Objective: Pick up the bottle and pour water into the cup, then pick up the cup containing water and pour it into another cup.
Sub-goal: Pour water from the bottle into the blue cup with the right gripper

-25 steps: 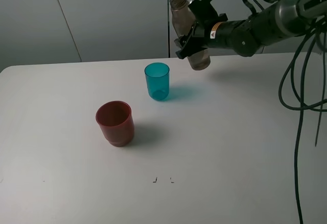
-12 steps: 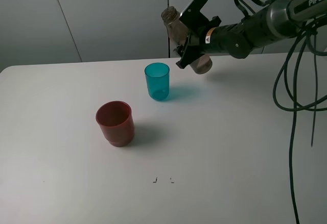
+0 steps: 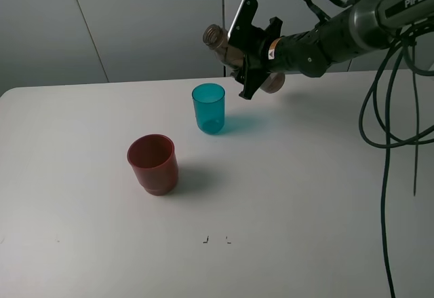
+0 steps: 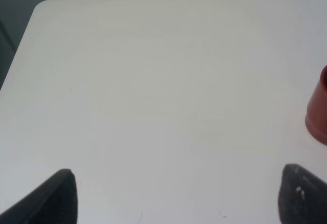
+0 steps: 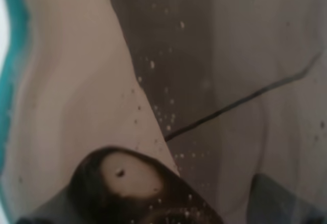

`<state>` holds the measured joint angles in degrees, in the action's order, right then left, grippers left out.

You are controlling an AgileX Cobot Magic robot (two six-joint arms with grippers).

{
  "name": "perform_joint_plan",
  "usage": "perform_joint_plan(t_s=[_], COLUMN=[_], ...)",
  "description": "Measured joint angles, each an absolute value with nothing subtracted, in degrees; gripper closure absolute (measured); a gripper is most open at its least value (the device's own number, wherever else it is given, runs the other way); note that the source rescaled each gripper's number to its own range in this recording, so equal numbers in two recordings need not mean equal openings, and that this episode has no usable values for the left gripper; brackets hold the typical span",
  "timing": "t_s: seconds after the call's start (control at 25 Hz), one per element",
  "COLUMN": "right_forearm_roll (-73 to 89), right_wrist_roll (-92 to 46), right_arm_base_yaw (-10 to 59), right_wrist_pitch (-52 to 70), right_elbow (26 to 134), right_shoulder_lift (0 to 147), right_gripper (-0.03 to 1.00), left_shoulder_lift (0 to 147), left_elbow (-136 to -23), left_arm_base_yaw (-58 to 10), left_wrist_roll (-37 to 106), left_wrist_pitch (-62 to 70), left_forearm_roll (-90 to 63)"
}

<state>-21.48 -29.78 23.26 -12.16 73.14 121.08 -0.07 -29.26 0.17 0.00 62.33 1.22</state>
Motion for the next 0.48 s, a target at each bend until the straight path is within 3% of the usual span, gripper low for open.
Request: perform_joint_plan(t_s=[0.48], right_forearm_roll=[-21.48], right_wrist_roll=[-43.74], right_arm_base_yaw=[23.26], right_wrist_pitch=[-11.55], right_elbow=[73.36], right_shoulder_lift=[121.08], right_gripper=[0.94], left_shoulder_lift=[-0.07], left_elbow=[-29.26], left_arm_base_yaw=[0.17], left_wrist_roll=[0.00], left_wrist_pitch=[62.33], left_forearm_roll=[1.22])
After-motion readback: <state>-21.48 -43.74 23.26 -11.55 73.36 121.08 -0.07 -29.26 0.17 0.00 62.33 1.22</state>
